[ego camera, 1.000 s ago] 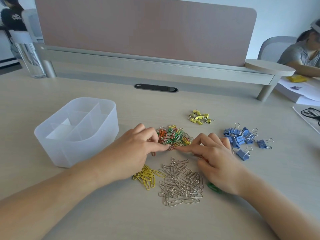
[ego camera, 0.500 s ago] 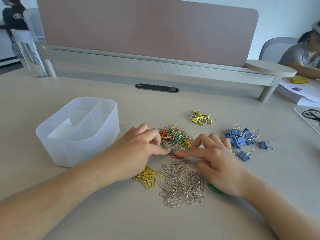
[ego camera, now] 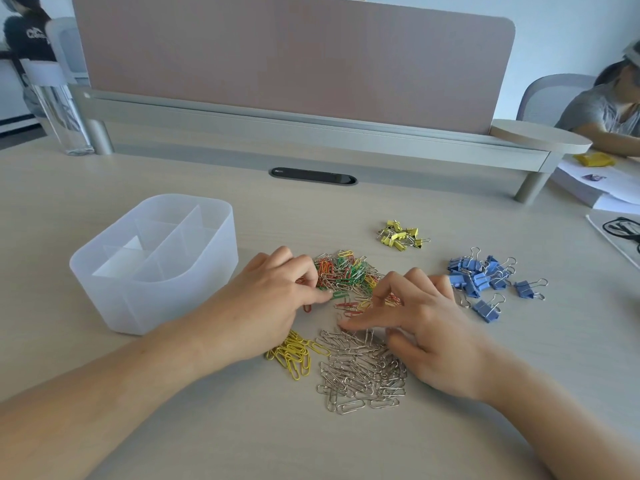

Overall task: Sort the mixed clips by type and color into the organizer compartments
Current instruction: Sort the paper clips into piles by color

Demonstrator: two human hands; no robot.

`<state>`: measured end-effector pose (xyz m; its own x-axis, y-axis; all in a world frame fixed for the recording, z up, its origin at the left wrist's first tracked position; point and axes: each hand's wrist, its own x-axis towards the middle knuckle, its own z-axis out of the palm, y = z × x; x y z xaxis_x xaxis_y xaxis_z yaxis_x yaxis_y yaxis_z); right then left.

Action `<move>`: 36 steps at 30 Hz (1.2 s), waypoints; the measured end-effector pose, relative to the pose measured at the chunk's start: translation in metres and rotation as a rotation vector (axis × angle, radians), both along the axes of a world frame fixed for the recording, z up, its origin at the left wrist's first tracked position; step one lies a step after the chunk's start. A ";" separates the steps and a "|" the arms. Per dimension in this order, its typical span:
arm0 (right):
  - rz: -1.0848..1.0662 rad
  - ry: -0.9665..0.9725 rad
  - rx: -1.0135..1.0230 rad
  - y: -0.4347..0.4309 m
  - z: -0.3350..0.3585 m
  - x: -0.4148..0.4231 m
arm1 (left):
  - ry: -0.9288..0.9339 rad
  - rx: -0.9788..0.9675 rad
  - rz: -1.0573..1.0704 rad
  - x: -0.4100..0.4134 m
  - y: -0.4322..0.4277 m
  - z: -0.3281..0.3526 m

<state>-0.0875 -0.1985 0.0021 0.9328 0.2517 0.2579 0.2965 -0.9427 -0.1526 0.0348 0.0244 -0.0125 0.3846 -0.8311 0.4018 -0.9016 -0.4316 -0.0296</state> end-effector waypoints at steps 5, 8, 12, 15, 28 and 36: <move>0.018 -0.058 0.101 -0.004 0.003 -0.001 | 0.009 -0.033 -0.029 -0.003 0.000 0.005; -0.015 -0.074 0.111 -0.008 0.001 0.001 | 0.014 -0.018 -0.063 -0.007 -0.001 0.006; -0.077 -0.086 0.098 -0.012 -0.004 0.005 | 0.015 0.004 -0.064 -0.006 -0.002 0.002; -0.103 -0.074 0.082 -0.014 -0.006 0.006 | 0.022 0.003 -0.056 -0.005 -0.001 0.000; -0.188 -0.052 0.153 -0.023 -0.001 0.006 | 0.105 0.025 -0.134 -0.015 -0.007 0.002; -0.219 -0.084 0.145 -0.026 0.002 0.006 | 0.104 -0.071 -0.253 -0.018 -0.011 0.003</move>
